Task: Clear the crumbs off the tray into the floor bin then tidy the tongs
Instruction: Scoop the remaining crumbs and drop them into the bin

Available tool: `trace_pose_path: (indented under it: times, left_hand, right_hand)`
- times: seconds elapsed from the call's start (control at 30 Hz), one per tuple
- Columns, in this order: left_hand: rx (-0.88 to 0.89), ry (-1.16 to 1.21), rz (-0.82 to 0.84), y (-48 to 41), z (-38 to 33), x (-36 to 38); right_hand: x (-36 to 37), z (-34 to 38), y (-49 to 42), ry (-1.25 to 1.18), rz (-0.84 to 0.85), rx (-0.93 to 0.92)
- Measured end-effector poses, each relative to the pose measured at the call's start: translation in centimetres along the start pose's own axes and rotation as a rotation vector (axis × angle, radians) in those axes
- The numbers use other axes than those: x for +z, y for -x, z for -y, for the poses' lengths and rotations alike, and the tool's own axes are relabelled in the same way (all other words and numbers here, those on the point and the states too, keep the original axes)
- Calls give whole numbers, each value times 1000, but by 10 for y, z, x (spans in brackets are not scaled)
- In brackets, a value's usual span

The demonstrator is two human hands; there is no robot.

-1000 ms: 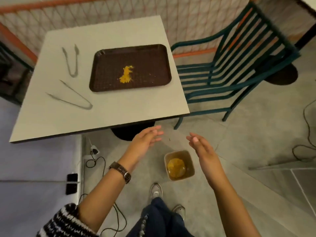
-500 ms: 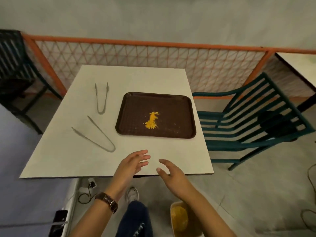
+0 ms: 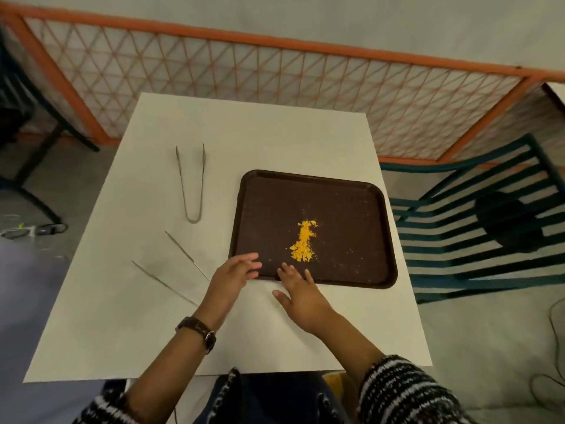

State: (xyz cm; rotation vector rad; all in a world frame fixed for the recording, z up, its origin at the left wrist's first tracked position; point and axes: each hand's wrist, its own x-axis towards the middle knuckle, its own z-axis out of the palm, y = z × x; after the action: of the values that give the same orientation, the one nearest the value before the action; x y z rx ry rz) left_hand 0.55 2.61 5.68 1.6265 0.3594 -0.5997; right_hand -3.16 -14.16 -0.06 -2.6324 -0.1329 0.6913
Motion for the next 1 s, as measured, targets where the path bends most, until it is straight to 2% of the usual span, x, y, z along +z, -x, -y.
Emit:
trace_pose_path:
  times: [0.1,0.27,0.53,0.7,0.87,1.0]
  left_hand:
    - [-54,18,-24,-14,7,-3]
    - [-114,6,-61,-30,7,-7]
    - [-122,-1,-91,-52,1,-3]
    - [-153,20,-87,-63,5,12]
    - [-140,-22,-55,-78,7,33]
    - [-142,-93,-11,-91,10,49]
  right_hand:
    - [7,-6,-20,44,79,-30]
    - [14,-16,-44,122,120,-77]
    - [11,-47,-60,153,105,-231]
    - [1,-78,-62,163,40,-170]
    - [-15,-86,-60,122,47,-260]
    - [-36,-96,-60,-71,-15,-325]
